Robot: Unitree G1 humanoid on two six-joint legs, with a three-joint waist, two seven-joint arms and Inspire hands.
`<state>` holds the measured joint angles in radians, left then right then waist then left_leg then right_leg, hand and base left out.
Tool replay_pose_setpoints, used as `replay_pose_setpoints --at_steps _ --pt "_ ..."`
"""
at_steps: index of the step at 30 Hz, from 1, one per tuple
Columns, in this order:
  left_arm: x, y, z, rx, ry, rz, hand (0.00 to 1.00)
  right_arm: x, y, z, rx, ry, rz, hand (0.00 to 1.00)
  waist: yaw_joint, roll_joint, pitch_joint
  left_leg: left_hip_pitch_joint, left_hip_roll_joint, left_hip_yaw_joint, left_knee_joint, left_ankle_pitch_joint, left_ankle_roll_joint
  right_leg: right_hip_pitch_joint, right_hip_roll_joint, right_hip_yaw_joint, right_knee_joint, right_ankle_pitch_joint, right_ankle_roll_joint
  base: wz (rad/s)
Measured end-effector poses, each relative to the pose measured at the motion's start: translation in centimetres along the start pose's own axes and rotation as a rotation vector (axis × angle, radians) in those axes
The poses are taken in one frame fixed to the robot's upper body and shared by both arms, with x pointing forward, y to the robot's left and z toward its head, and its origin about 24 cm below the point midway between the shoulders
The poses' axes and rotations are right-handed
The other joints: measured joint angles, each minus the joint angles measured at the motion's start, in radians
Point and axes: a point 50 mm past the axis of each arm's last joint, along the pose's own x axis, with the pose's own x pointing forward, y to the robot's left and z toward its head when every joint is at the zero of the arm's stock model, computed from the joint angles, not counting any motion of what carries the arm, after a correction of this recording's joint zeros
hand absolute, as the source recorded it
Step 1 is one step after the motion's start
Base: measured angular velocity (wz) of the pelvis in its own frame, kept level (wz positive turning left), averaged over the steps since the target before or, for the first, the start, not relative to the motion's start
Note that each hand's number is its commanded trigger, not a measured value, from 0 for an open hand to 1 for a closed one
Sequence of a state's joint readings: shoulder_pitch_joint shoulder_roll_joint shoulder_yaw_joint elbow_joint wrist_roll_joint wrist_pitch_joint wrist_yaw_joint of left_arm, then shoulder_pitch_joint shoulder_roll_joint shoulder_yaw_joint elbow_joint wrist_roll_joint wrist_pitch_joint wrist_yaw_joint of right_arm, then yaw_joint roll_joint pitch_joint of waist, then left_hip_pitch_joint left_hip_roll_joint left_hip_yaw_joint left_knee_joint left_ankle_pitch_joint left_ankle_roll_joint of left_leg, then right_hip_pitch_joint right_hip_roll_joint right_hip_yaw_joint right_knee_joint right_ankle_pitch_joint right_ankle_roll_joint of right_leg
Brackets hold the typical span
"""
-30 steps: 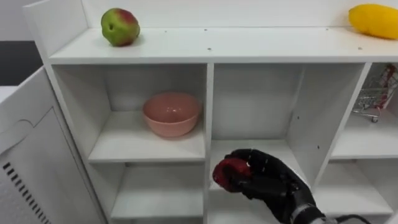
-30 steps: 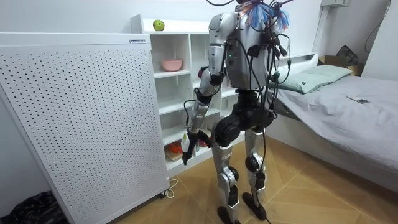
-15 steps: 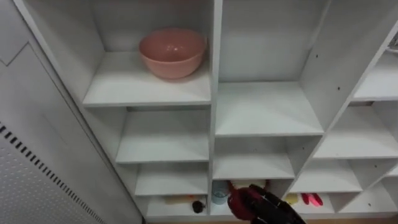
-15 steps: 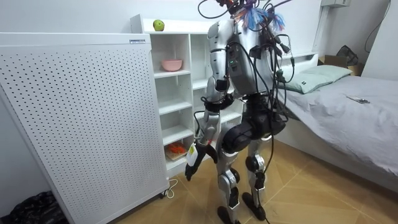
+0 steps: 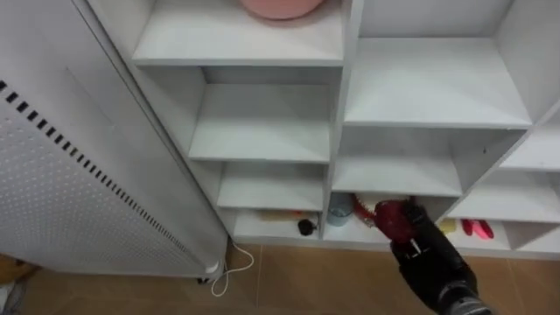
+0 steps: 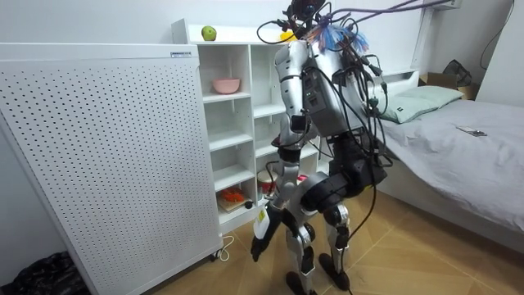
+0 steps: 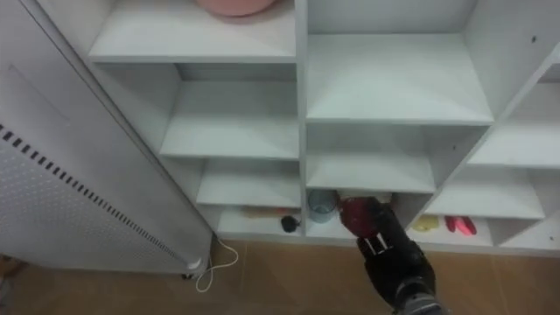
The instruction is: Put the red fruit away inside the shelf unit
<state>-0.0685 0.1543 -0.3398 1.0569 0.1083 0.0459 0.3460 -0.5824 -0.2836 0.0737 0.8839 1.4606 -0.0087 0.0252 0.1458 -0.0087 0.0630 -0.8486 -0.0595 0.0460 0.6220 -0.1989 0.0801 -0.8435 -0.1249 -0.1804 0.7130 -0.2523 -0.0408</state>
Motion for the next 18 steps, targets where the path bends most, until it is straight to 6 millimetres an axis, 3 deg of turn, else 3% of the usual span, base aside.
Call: replay_pose_setpoints --at_steps 4,9,18 --pt "0.0 -0.1 0.1 -0.004 0.0 -0.003 0.0 0.5 1.0 1.5 0.038 -0.041 0.004 1.0 -0.001 -0.001 -0.0004 -0.031 -0.011 0.007 0.022 -0.001 0.001 -0.037 -0.026 0.001 0.039 -0.029 -0.002 0.11" --pt "0.1 0.2 1.2 -0.015 -0.037 0.009 0.0 1.3 4.6 4.9 0.114 -0.139 0.08 1.0 -0.003 -0.001 -0.0005 -0.089 -0.015 0.022 0.065 -0.003 0.003 -0.106 -0.035 0.012 0.093 -0.037 -0.003 0.06" --pt "0.1 0.2 1.2 -0.012 -0.033 0.005 0.0 1.3 5.3 6.2 0.175 -0.186 0.078 1.0 0.0 0.0 -0.0015 -0.098 -0.009 0.026 0.084 -0.011 0.006 -0.109 -0.036 0.01 0.104 -0.039 -0.005 -0.01"
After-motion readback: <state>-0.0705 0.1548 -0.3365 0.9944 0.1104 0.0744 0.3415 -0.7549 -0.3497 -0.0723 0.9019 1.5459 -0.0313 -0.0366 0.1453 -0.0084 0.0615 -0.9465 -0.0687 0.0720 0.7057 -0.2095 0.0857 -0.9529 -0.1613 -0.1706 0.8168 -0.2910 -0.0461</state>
